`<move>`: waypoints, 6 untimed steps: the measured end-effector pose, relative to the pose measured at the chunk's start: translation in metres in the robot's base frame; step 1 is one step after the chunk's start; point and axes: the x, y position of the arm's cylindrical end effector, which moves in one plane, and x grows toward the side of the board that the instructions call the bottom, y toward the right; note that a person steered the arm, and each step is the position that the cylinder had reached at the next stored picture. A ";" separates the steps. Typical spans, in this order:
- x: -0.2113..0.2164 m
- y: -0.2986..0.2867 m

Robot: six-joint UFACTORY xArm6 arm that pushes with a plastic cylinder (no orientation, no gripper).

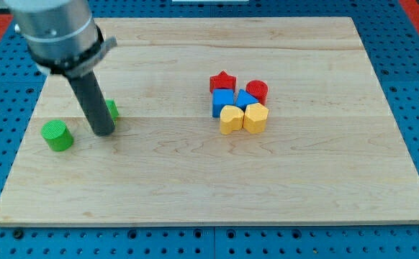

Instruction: Push the green star towards the top left of the board

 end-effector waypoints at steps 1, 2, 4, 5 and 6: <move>-0.019 0.016; -0.019 0.019; -0.021 -0.042; -0.069 -0.037; -0.108 -0.016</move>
